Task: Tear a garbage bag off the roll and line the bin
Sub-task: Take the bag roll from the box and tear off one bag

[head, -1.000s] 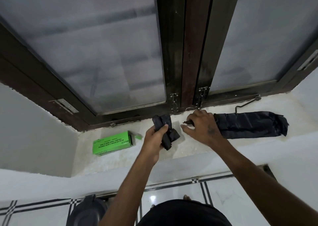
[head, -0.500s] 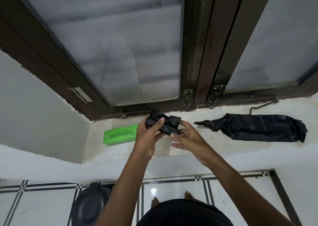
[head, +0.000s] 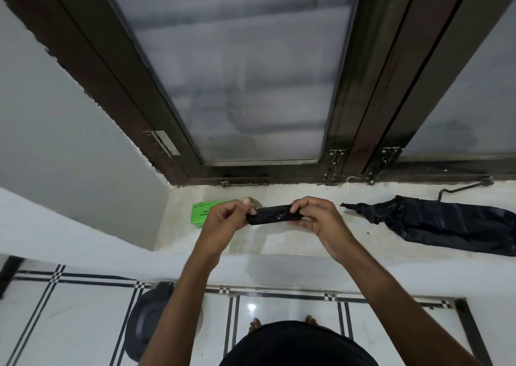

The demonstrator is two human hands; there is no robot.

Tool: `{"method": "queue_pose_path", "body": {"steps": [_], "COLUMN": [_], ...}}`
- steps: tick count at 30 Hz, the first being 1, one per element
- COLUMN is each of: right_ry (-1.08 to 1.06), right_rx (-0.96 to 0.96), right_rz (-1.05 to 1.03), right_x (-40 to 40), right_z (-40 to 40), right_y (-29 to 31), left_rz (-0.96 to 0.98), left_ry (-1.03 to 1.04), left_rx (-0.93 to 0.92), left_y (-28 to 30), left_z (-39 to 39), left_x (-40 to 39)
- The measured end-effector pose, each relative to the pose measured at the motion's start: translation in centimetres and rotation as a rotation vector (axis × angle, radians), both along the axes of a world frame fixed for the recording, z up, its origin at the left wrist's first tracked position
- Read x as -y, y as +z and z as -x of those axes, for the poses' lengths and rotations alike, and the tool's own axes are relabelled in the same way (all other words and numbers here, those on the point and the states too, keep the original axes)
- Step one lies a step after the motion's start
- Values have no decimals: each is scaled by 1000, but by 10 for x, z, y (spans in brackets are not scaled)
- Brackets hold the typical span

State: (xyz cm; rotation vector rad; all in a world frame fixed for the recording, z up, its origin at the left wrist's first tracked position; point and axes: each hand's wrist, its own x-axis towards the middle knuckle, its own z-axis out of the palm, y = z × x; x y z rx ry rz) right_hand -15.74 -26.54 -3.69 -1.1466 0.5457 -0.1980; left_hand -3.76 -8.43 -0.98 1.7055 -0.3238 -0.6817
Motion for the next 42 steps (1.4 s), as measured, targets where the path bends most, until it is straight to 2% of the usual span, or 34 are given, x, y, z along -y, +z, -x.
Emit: {"method": "queue_pose_path", "body": {"steps": [2, 6, 10, 13, 17, 25, 27, 32, 39, 42], "right_ry": [-10, 2, -143, -219, -228, -137, -121, -296, 85, 137], "right_rx": [-53, -140, -148, -148, -171, -112, -125, -200, -136, -143], "right_rz": [84, 518, 580, 577, 566, 376, 395, 600, 493, 531], "right_x": [-3, -7, -10, -14, -20, -48, -49, -33, -35, -46], "right_z": [0, -1, -6, -11, -18, -47, -49, -37, -38, -40], "right_y": [-2, -14, -21, -24, -27, -38, -40, -45, -48, -51], "left_rz": [-75, -353, -632, -763, -784, -748, -766, -741, -736, -730], "left_ry": [4, 0, -139, -223, -292, -403, -412, -400, -381, -398], "left_rx": [141, 736, 897, 869, 706, 775, 793, 812, 822, 823], "left_y": [-4, -21, -37, -35, -28, -36, -40, -43, -46, -45], "left_z": [-6, -22, -41, -48, -46, -31, -33, -36, -36, -33], "left_x": [-7, -20, -21, -18, -14, -6, -10, -14, -16, -15]}}
